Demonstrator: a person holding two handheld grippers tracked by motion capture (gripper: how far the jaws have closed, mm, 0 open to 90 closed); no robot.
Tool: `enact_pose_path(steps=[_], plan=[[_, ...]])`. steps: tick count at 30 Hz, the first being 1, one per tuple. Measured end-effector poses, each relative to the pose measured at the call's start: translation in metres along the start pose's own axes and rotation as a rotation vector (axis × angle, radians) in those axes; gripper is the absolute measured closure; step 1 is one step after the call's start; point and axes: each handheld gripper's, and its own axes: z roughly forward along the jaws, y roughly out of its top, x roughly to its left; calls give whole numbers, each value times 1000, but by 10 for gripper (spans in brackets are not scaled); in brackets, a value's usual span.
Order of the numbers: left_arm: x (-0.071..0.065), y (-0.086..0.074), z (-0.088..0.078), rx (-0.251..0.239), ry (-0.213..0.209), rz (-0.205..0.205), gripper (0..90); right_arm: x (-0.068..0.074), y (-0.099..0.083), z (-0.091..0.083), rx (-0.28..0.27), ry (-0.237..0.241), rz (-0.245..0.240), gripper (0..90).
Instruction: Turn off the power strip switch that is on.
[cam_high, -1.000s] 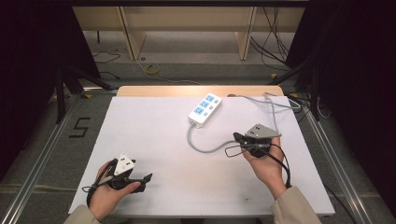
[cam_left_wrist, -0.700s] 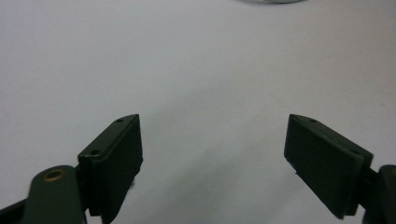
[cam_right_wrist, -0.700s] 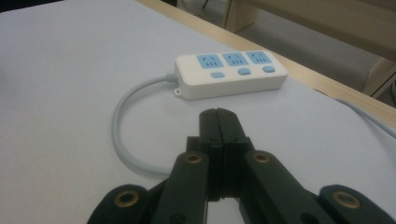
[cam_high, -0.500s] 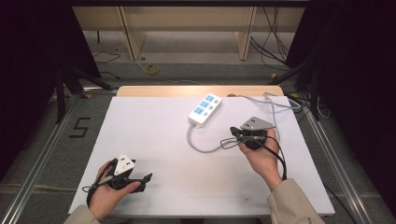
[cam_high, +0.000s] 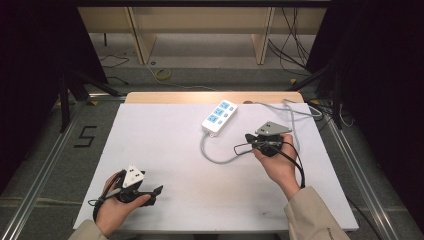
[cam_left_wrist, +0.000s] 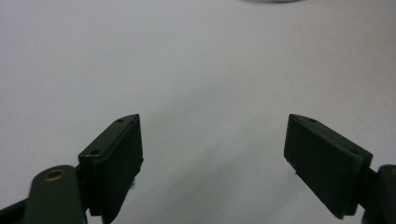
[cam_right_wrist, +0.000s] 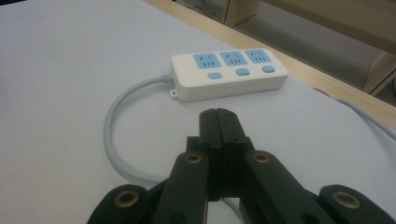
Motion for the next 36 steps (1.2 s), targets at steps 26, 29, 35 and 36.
enact_pose_path(steps=[26, 29, 35, 36], plan=[[0, 0, 1, 3, -6, -3, 195, -7, 15, 17, 45, 9, 3, 900], [0, 0, 0, 2, -5, 0, 195, -8, 17, 20, 51, 9, -1, 900], [0, 0, 0, -1, -3, -1, 196, -9, 20, 25, 56, 14, 6, 900], [0, 0, 0, -2, -2, -2, 197, -10, 19, 25, 59, 13, 2, 900]])
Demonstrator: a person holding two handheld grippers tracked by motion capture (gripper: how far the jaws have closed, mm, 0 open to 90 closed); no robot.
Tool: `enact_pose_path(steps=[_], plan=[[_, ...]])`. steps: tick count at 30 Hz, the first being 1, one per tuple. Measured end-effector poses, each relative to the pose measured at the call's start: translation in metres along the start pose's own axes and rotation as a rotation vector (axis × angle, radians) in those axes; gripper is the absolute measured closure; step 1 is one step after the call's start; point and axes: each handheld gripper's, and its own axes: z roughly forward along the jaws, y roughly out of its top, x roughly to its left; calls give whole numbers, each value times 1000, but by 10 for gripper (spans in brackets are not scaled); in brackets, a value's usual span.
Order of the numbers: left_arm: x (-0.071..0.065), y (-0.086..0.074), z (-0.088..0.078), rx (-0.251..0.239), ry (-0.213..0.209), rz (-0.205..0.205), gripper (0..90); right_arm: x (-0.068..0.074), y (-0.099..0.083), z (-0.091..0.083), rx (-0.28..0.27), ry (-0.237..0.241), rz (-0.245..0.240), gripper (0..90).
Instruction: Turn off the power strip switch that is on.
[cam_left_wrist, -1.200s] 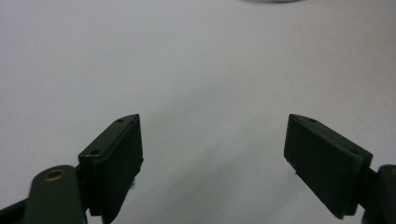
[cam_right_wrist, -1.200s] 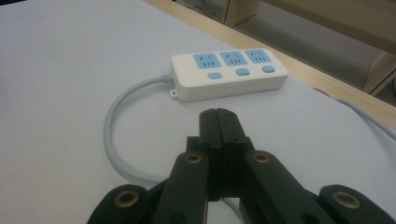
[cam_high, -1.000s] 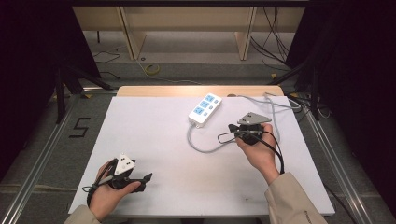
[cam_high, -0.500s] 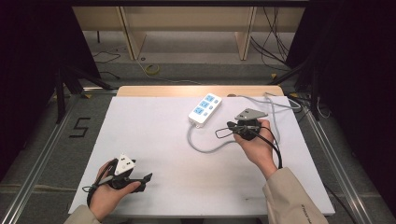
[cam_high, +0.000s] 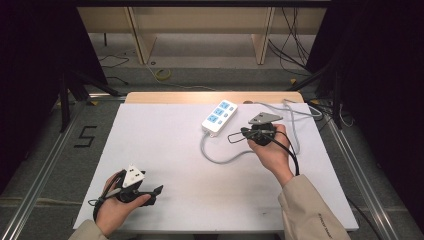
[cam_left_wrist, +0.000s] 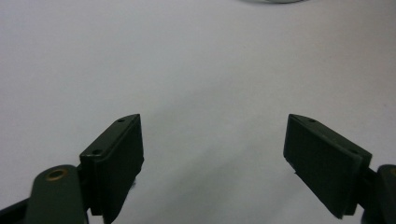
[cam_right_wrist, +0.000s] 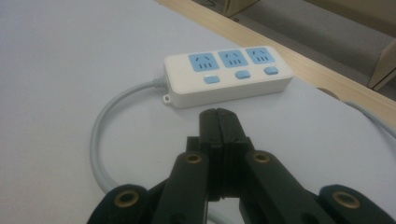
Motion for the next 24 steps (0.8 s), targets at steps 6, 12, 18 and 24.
enact_pose_path(steps=[6, 12, 18, 24], plan=[[0, 0, 0, 0, -1, 1, 197, -1, 0, 4, 8, -2, 9, 900], [0, 0, 0, 0, 0, 0, 198, -4, 2, 9, 22, -1, 16, 900], [0, 0, 0, 1, 0, 4, 198, -7, 8, 13, 35, 0, 16, 900], [-1, 0, 0, 3, 1, 6, 201, -9, 12, 17, 44, -3, 15, 900]])
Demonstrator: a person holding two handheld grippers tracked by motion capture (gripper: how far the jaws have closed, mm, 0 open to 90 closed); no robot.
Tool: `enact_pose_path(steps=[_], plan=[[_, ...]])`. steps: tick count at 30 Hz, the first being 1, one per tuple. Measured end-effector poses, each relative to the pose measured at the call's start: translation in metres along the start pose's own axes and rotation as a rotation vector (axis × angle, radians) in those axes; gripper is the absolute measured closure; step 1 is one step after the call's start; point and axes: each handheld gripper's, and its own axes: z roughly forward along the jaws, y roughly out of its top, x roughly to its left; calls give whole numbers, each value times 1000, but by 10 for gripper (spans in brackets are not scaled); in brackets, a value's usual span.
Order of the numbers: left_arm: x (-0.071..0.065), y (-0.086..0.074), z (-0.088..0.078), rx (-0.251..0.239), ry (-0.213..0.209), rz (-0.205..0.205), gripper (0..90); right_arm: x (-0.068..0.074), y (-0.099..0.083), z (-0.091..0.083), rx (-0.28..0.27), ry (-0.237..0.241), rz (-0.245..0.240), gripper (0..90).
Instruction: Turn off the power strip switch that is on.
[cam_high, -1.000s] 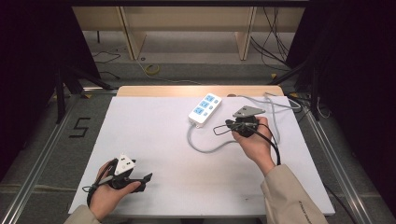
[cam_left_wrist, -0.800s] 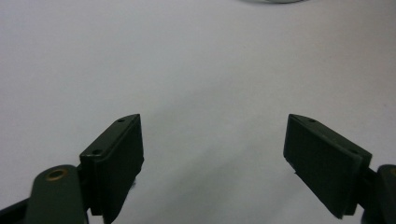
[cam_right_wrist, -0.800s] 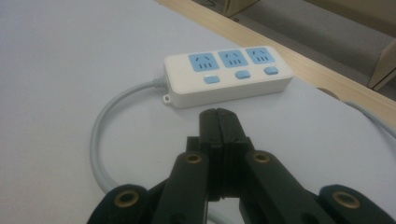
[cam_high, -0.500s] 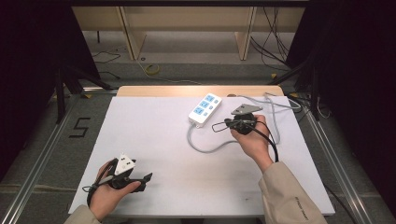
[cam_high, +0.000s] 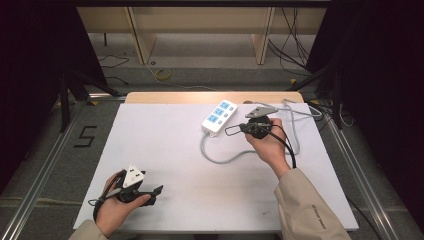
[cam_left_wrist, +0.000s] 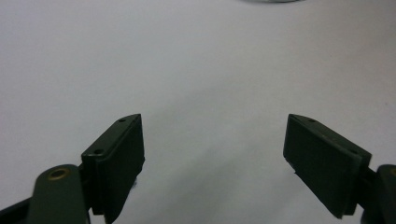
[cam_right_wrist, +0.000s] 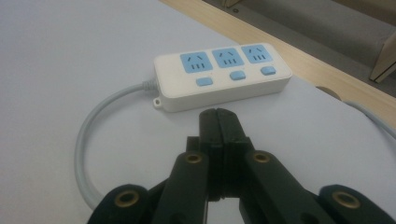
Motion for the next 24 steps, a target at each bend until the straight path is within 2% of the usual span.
enact_pose_path(steps=[24], plan=[[0, 0, 0, 0, 4, 7, 202, -8, 11, 21, 49, 2, 6, 900]])
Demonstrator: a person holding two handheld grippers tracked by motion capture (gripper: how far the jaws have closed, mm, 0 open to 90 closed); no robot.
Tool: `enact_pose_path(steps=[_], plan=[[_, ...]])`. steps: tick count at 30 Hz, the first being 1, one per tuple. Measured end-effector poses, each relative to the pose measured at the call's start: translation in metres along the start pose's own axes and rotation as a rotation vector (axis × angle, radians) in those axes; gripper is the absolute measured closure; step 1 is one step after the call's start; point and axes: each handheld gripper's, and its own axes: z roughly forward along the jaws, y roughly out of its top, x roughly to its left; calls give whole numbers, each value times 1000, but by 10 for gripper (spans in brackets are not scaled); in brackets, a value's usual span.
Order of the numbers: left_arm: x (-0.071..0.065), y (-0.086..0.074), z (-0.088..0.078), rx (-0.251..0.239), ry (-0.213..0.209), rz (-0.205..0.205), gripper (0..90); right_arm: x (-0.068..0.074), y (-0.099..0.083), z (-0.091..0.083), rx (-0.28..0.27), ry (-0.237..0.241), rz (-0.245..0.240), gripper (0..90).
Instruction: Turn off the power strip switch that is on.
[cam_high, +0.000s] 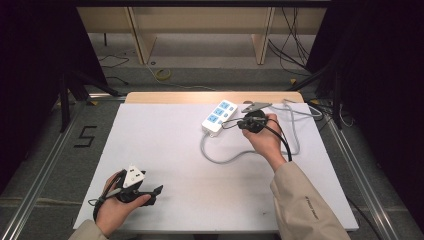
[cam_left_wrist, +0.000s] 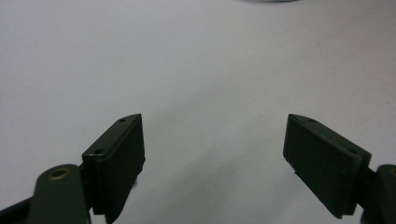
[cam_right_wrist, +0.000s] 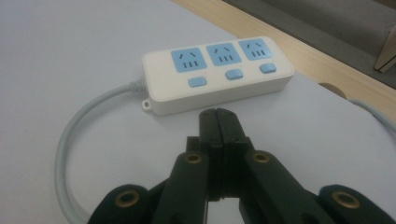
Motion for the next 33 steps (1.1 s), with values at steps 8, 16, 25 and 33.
enact_pose_path(steps=[8, 16, 25, 33], plan=[[0, 0, 0, -2, 0, 3, 203, -1, 6, 4, 3, -3, 3, 900], [0, 0, 0, 1, 0, 2, 203, -2, 9, 10, 13, 2, 3, 900], [0, 0, 0, 2, -1, 5, 203, -3, 13, 15, 22, 1, 3, 900], [0, 0, 0, 1, -2, 4, 204, -3, 19, 19, 30, 1, -1, 900]])
